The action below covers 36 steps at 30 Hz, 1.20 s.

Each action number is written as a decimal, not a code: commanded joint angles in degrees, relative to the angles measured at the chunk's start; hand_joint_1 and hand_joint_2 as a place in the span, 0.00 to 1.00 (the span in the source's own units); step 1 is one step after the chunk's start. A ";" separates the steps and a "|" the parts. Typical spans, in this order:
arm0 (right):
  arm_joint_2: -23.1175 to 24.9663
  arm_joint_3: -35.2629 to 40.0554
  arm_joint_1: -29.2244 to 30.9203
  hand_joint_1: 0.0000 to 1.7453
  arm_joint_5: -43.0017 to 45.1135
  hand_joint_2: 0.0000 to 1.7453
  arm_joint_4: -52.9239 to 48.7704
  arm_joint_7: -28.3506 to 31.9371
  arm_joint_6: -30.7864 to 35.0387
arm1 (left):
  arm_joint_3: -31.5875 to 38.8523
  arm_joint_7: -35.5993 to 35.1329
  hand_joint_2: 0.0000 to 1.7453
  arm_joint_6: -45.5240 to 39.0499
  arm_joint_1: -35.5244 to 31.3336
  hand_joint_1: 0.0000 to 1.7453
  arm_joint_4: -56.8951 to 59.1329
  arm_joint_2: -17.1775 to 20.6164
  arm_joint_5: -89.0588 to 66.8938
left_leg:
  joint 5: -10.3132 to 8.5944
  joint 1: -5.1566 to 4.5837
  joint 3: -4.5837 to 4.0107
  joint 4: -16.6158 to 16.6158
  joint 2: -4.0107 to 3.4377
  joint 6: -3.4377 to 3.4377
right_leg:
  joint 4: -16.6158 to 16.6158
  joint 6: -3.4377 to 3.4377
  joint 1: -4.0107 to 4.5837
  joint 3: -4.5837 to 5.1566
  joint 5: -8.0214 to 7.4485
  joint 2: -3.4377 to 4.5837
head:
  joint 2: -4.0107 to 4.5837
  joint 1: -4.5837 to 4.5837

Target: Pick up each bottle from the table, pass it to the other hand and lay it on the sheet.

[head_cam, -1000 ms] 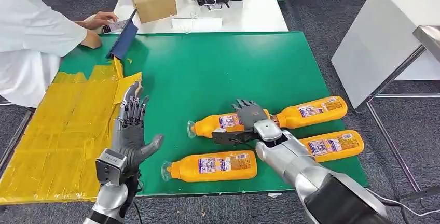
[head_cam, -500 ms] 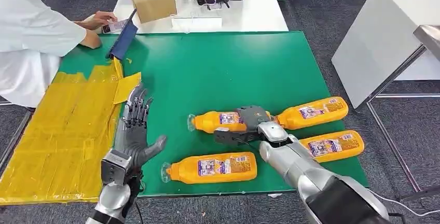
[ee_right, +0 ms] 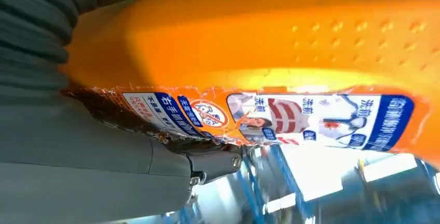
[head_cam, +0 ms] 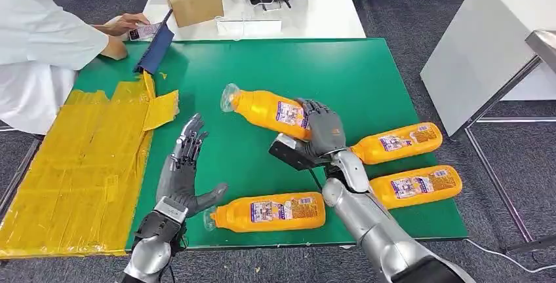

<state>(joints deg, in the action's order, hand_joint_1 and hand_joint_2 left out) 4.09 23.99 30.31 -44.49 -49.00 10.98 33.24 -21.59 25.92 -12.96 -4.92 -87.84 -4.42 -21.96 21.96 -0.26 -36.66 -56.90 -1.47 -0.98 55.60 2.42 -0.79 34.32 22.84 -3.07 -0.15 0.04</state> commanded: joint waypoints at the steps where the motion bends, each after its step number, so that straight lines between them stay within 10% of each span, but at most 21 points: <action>1: 0.69 -11.40 -14.51 1.00 8.77 1.00 -34.78 5.94 3.24 | -5.24 -1.45 1.00 0.29 0.07 0.00 -0.96 1.26 -3.58 | 0.20 0.09 0.23 -0.09 0.35 0.10 | 0.05 -0.10 0.04 -0.32 0.27 0.03 | 0.00 0.00; 4: 1.29 -12.04 -16.58 1.00 14.69 1.00 -38.71 8.18 1.37 | -5.70 -1.83 1.00 -0.17 0.42 0.00 -1.34 1.64 -4.27 | 0.11 0.07 0.10 -0.03 0.28 0.07 | 0.01 -0.08 0.03 -0.17 0.17 0.00 | 0.00 0.00; 5: 2.88 -7.84 -22.08 1.00 35.22 1.00 -43.58 11.39 -16.79 | -5.56 -2.40 1.00 -1.34 1.64 0.00 -1.90 3.15 -4.95 | 0.19 0.08 0.11 -0.10 0.37 0.08 | 0.07 -0.09 0.03 -0.23 0.26 -0.03 | 0.00 0.02; 12: 4.32 1.92 -22.07 1.00 49.34 1.00 -35.25 11.15 -37.04 | -4.73 -2.24 1.00 -2.17 0.52 0.00 -1.47 3.30 -3.43 | 0.24 0.08 0.08 0.05 0.07 0.18 | -0.06 -0.03 0.05 -0.08 0.14 0.21 | 0.00 -0.02; 36: 5.01 17.12 -16.65 1.00 34.13 1.00 -5.22 12.52 -29.81 | -7.34 -1.04 1.00 -5.81 -0.29 0.00 -3.80 4.92 -1.93 | 0.23 0.06 0.13 0.10 0.07 0.16 | -0.09 -0.02 0.01 -0.13 0.22 0.16 | 0.00 -0.02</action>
<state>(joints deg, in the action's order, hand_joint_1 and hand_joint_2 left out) 9.57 35.97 10.15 -6.70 -68.20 23.30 0.39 -26.71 24.63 -17.72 -3.67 -91.65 -1.88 -24.44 22.12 -0.24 -36.78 -56.88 -1.42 -0.86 55.61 2.45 -0.78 34.44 23.01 -3.10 -0.15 0.02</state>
